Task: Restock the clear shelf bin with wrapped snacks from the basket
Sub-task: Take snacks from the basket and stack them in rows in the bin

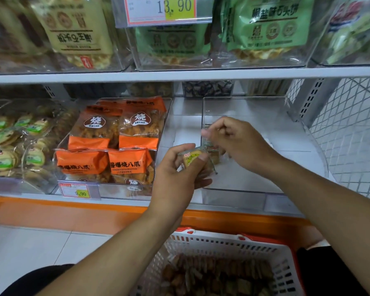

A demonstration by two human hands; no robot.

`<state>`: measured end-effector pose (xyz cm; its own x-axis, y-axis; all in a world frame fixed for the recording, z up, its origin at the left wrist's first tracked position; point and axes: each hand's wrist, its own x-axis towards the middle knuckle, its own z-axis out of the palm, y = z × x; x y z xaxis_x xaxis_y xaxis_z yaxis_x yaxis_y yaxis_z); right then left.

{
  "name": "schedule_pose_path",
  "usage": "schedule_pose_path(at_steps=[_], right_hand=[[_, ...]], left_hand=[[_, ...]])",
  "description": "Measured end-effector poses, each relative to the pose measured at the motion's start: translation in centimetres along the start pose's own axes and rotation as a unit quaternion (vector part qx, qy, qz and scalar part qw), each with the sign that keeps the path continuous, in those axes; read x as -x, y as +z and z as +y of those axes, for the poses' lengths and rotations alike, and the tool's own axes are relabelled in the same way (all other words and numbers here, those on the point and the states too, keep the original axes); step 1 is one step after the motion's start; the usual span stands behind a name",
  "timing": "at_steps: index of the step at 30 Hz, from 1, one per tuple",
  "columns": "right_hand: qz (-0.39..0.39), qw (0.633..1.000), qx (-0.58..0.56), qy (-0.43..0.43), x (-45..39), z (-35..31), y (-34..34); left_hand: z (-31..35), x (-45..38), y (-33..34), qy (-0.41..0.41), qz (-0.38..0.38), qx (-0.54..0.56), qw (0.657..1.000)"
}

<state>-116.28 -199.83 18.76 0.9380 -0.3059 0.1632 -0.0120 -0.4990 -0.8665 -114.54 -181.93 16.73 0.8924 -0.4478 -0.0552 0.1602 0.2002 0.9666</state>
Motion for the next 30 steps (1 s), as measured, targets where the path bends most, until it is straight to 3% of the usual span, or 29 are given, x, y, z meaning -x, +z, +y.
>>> schedule_pose_path(at_steps=[2, 4, 9, 12, 15, 17, 25, 28, 30], right_hand=[[-0.095, 0.994, -0.041, -0.025, 2.2, -1.1, 0.4], [-0.142, 0.988, -0.046, -0.029, 3.2, -1.4, 0.6], [-0.076, 0.997, 0.002, -0.023, 3.5, -0.8, 0.8], [-0.014, 0.985, -0.151, 0.086, 3.4, -0.5, 0.7], [-0.024, 0.919, -0.339, 0.198, 3.2, -0.8, 0.6], [-0.037, 0.889, -0.398, 0.223, 3.2, -1.0, 0.7], [-0.158, 0.899, -0.348, 0.213, 3.1, -0.8, 0.5], [-0.192, 0.912, -0.3, 0.204, 2.2, -0.7, -0.7], [-0.148, 0.94, -0.245, 0.185, 1.2, -0.1, -1.5]], left_hand=[[0.2, 0.1, -0.2, 0.016, -0.004, -0.012, 1.0], [0.3, 0.0, -0.2, 0.014, -0.004, -0.012, 1.0], [0.5, -0.7, -0.3, -0.034, 0.013, 0.041, 0.999], [0.5, -1.0, -0.7, -0.032, 0.038, 0.066, 0.997], [0.4, -1.1, -0.9, -0.007, 0.046, 0.051, 0.998], [0.5, -0.9, -0.8, 0.004, 0.036, 0.059, 0.998], [0.2, -1.0, -0.4, 0.055, -0.041, 0.053, 0.996], [0.1, -1.0, -0.5, 0.091, -0.042, -0.071, 0.992], [-0.4, -1.1, -0.5, 0.102, -0.039, -0.182, 0.977]])
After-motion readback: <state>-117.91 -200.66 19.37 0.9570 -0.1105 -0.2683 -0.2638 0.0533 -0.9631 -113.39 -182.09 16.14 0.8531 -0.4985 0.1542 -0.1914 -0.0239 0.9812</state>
